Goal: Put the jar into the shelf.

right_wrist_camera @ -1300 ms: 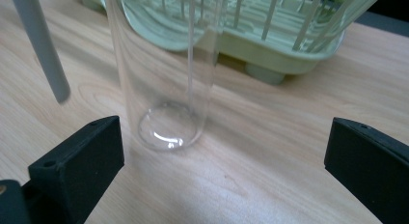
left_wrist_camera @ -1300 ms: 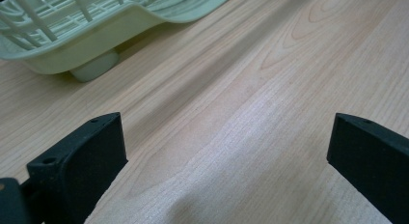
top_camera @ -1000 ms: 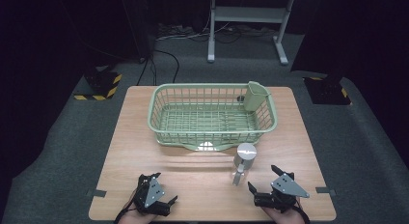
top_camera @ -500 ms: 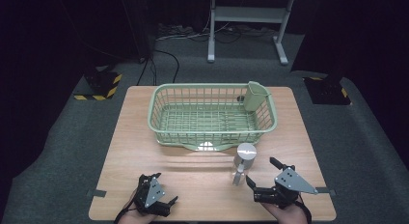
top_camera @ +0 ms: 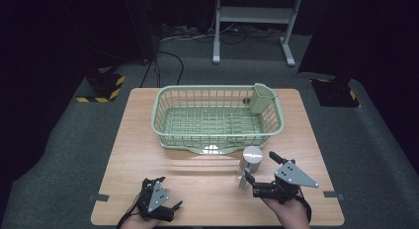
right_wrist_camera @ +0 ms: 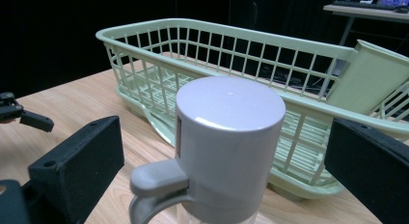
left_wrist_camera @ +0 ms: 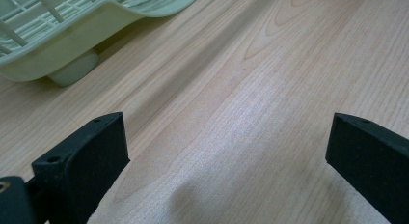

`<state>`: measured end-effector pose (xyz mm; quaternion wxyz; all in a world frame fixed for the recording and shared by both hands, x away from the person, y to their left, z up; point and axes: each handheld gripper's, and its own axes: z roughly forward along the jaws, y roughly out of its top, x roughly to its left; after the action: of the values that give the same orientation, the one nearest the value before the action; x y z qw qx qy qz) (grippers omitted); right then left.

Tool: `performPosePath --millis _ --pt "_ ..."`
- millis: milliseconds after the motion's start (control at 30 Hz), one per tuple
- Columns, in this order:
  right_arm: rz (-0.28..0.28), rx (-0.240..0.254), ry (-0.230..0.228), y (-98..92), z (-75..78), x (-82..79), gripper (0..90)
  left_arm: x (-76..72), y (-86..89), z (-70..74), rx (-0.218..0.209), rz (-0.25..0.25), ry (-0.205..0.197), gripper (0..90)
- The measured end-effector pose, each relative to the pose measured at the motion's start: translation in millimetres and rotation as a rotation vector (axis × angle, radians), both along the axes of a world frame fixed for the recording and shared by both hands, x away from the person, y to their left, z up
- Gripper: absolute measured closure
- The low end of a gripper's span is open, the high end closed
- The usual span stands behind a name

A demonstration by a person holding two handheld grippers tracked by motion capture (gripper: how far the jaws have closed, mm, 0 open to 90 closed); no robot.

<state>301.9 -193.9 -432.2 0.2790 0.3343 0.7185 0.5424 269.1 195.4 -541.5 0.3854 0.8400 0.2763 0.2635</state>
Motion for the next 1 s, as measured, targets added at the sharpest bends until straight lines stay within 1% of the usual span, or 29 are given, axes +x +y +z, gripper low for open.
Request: performPosePath --millis 33,100,167,267,400,467,533,567,600,700,833,867,1000 --pt "0.000 0.005 0.001 1.2 -0.3 3.2 0.1 0.2 0.2 0.1 0.001 0.000 0.001 1.3" --pt "0.000 0.005 0.002 1.6 -0.3 4.5 0.1 0.2 0.2 0.1 0.001 -0.001 0.002 1.3" --pt "-0.003 -0.001 0.002 3.0 -0.2 8.2 0.1 0.2 0.2 0.1 0.002 -0.003 0.002 1.3" --pt "-0.003 0.006 0.015 4.4 -0.1 11.9 0.2 0.2 0.3 0.1 0.000 -0.004 0.003 1.3" --pt "0.001 0.013 0.019 5.0 0.1 15.1 2.2 0.5 0.7 0.3 -0.001 -0.002 0.004 1.3" --pt "0.008 0.031 0.031 4.9 0.0 18.3 8.5 0.4 1.1 0.4 -0.004 0.000 0.004 1.3" --pt "0.008 0.036 0.031 4.3 -0.6 19.9 12.3 0.5 1.3 0.4 -0.006 0.000 0.004 1.3" --pt "0.008 0.036 0.031 4.3 -0.6 19.9 12.3 0.5 1.3 0.4 -0.006 0.000 0.004 1.3" --pt "0.011 0.043 0.038 4.1 -0.9 20.4 15.2 0.5 1.3 0.4 -0.007 0.000 0.005 1.3" --pt "0.024 0.037 0.041 4.7 -2.6 21.4 21.1 0.4 1.2 0.4 -0.006 -0.002 0.004 1.3" --pt "0.031 0.038 0.050 5.5 -4.7 23.1 26.0 0.5 1.1 0.4 -0.003 -0.007 0.005 1.3" --pt "0.031 0.038 0.050 5.5 -4.7 23.1 26.0 0.5 1.1 0.4 -0.003 -0.007 0.005 1.3" --pt "0.050 0.043 0.050 5.4 -7.4 25.5 32.5 0.4 0.8 0.3 -0.006 -0.009 0.006 1.3"
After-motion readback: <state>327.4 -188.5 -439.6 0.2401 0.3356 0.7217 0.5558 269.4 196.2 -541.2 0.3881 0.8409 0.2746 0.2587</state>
